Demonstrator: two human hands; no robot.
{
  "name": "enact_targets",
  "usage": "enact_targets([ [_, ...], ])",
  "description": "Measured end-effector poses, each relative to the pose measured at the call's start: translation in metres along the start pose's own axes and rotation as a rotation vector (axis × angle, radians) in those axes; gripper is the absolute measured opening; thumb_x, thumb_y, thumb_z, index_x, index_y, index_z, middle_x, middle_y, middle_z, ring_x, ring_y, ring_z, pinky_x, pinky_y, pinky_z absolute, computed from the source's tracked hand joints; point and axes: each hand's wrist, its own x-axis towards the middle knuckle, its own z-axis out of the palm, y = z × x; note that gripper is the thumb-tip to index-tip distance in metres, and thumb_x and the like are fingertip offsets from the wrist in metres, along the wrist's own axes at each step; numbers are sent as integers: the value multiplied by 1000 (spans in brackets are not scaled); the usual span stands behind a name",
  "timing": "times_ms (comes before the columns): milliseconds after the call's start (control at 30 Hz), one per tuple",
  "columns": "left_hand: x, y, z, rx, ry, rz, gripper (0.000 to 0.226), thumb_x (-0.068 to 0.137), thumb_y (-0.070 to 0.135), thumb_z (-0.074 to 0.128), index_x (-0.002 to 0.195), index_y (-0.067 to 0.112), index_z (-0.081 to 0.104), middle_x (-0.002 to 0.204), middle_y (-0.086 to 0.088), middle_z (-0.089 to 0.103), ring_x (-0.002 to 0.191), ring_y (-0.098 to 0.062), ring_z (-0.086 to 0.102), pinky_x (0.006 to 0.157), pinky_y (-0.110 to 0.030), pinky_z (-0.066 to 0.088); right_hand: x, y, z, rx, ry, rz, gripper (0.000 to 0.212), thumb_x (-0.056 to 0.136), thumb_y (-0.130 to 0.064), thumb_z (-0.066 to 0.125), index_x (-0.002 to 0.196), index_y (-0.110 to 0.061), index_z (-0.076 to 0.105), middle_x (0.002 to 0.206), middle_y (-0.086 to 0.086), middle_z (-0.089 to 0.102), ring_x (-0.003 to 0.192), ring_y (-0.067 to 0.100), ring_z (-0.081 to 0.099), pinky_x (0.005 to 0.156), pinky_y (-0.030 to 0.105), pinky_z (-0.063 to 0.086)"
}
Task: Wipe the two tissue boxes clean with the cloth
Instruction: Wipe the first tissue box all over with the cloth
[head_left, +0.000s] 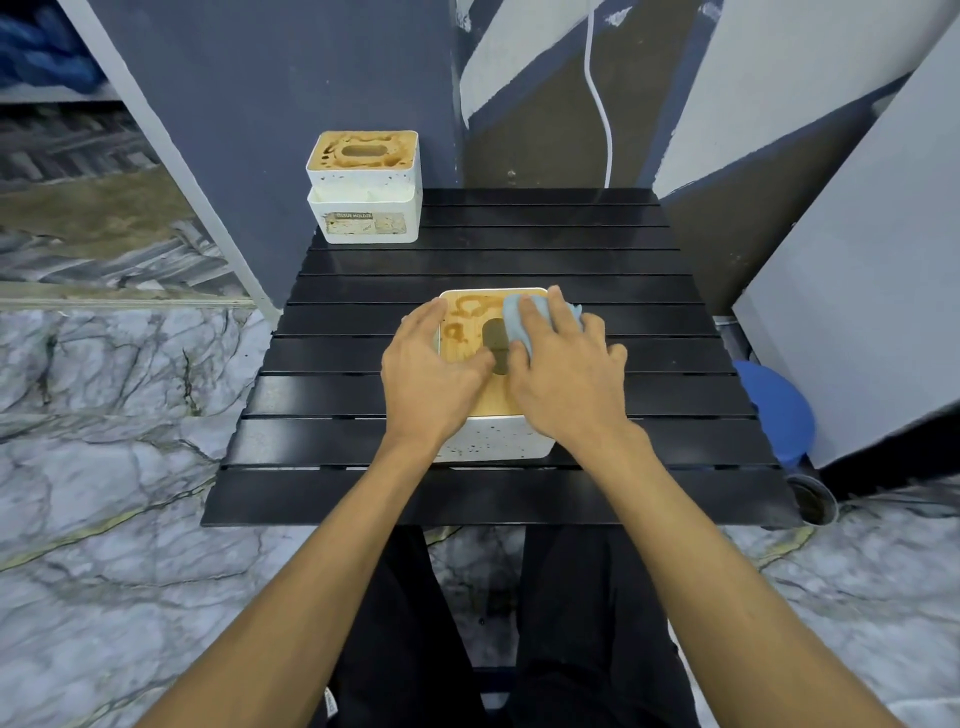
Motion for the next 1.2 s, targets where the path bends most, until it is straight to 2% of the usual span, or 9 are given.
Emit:
enact_targets([
  [233, -2, 2, -2, -31, -32, 2, 68, 74, 28, 73, 137, 12, 57, 131, 15, 52, 118, 3, 44, 98, -9, 30, -45, 1, -4, -1, 21, -3, 52, 100, -40, 33, 150, -28, 22, 163, 2, 12, 130, 31, 32, 89, 49, 38],
  [400, -3, 3, -4, -24, -62, -10, 77, 66, 38, 64, 138, 12, 56, 143, 4, 55, 135, -11, 45, 112, -22, 33, 3, 3, 0, 20, -12, 27, 50, 100, -38, 33, 149, -27, 27, 163, 3, 13, 135, 35, 30, 97, 57, 34],
  [500, -2, 3, -3, -25, -54, -20, 77, 67, 38, 65, 138, 12, 56, 142, 4, 55, 130, -8, 47, 105, -16, 31, 30, 1, 0, 13, -47, 26, 50, 101, -37, 32, 150, -26, 28, 163, 5, 14, 136, 38, 29, 102, 59, 31],
  [600, -2, 3, -2, -40, -42, -39, 77, 66, 37, 67, 139, 12, 55, 140, 6, 55, 124, -2, 47, 100, -14, 30, 12, 3, -3, 9, -36, -4, 50, 101, -38, 33, 149, -26, 27, 163, 4, 14, 134, 36, 31, 98, 57, 34],
  [733, -3, 5, -3, -58, -56, -31, 78, 65, 36, 64, 139, 13, 55, 140, 8, 55, 135, -12, 45, 112, -26, 35, -31, 7, -5, -6, 30, -29, 49, 99, -39, 34, 147, -28, 28, 161, 1, 16, 128, 33, 36, 89, 52, 39],
  [800, -4, 4, -4, -44, -58, -18, 77, 65, 36, 64, 138, 13, 56, 136, 11, 55, 134, -11, 46, 111, -23, 35, -18, 6, -5, -15, 26, -9, 50, 99, -38, 34, 147, -27, 28, 162, 1, 16, 130, 34, 34, 92, 53, 38],
  [900, -3, 3, -4, -22, -66, -14, 79, 66, 38, 64, 140, 12, 54, 143, 4, 54, 135, -12, 46, 114, -28, 35, 20, 2, -2, 4, -14, 21, 50, 100, -36, 34, 149, -25, 29, 162, 5, 17, 135, 37, 31, 99, 57, 33],
  [1133, -1, 1, 0, -40, -58, -19, 73, 71, 26, 75, 139, 12, 55, 139, 5, 56, 119, 2, 45, 101, -10, 32, -9, 8, -2, -1, 26, -11, 49, 100, -37, 33, 148, -26, 28, 162, 3, 16, 131, 35, 33, 93, 55, 37],
  [1200, -2, 1, -1, -43, -69, -19, 76, 67, 32, 71, 139, 12, 55, 140, 5, 56, 125, -2, 47, 103, -11, 32, -17, 9, -2, -26, 37, -12, 49, 100, -38, 34, 148, -27, 28, 162, 2, 16, 130, 34, 33, 92, 53, 37],
])
